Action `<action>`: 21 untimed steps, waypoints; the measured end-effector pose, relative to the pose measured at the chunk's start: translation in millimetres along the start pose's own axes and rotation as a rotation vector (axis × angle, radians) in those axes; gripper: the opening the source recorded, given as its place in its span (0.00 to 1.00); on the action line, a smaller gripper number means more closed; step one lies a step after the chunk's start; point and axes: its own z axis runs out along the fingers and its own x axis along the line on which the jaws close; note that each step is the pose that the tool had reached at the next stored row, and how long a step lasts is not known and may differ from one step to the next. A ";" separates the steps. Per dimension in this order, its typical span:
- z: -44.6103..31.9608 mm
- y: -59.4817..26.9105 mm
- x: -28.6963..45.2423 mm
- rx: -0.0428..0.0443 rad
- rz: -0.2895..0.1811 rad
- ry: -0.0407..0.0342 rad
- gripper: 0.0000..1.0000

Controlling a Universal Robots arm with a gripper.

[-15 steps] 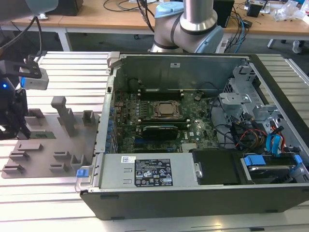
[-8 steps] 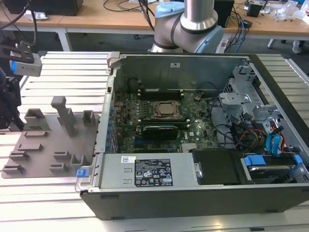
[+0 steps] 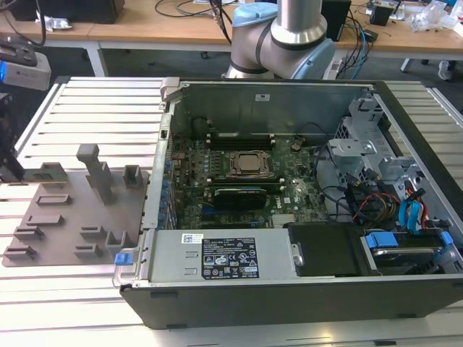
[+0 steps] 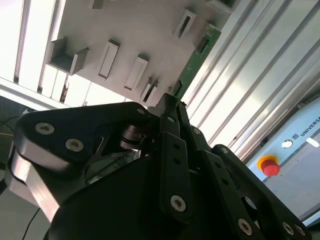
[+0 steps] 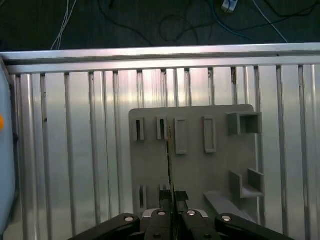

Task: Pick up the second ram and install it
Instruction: 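Pick up the second ram and move it above second insertion slot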

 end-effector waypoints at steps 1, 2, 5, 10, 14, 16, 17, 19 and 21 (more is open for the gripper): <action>-2.5 0.0 -0.1 0.0000 0.000 0.0000 0.14; -4.1 0.1 -0.1 0.0000 0.000 0.0000 0.14; -23.3 0.3 -0.6 0.0000 0.000 -0.0001 0.14; -51.1 0.7 -1.3 0.0000 0.000 0.0000 0.14; -62.2 0.8 -1.6 0.0002 0.000 -0.0002 0.14; -62.8 0.9 -1.6 0.0001 0.000 0.0000 0.14; -63.1 0.0 -1.6 -0.0003 0.000 0.0003 0.14; -63.0 -12.5 -2.2 0.0001 0.000 0.0035 0.14; -63.2 -20.9 -2.5 0.0002 0.000 0.0083 0.14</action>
